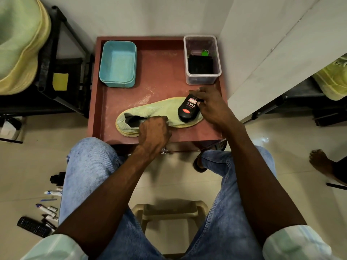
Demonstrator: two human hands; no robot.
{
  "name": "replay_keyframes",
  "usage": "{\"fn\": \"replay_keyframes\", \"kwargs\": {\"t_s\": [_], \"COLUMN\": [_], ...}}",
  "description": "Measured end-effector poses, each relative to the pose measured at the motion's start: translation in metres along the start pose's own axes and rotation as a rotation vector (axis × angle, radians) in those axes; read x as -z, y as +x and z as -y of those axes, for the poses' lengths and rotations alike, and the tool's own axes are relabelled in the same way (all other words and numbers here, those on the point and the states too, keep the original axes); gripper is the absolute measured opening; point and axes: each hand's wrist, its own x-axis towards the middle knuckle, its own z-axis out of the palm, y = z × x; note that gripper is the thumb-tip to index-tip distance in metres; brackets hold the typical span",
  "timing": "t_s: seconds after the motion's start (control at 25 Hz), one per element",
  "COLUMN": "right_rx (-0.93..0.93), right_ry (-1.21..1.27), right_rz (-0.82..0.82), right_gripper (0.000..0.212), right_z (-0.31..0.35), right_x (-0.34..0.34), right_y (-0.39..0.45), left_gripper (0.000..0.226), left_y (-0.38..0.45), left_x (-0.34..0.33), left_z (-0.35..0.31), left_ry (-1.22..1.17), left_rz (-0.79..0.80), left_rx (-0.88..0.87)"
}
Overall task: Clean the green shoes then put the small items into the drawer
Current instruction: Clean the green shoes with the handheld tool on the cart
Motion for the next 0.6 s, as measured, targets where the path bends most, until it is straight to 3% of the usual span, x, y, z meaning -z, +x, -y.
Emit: {"fn": "replay_keyframes", "kwargs": {"t_s": [0.12, 0.24, 0.44, 0.52, 0.6], "right_rx": [-0.032, -0.016, -0.022, -0.014, -0.031], "right_ry": [-0.102, -0.161, -0.113, -0.141, -0.104], "right_rz": [0.12, 0.311, 0.393, 0.492, 0.533], "right_gripper": [0.05, 0.061, 0.076, 0.064, 0.049], "right_z": [0.003, 0.014, 0.04, 0.043, 0.042], "right_x": [0.006, 0.008, -0.002, -0.004, -0.001], "right_y": [0.002, -0.002, -0.011, -0.013, -0.015], "left_gripper": [0.022, 0.024, 0.046, 0.058, 0.053], "left_y": [0.005, 0.016, 0.012, 0.005, -0.003], "left_x": [-0.001, -0.011, -0.016, -0.014, -0.011], "left_z": [0.011, 0.039, 0.053, 0.05, 0.045], "left_ry": [-0.059, -0.052, -0.041, -0.108, -0.274], "left_rz": [-0.07, -0.25, -0.364, -0.381, -0.452], "left_rx": [0.007, -0.077, -0.071, 0.013, 0.145]}}
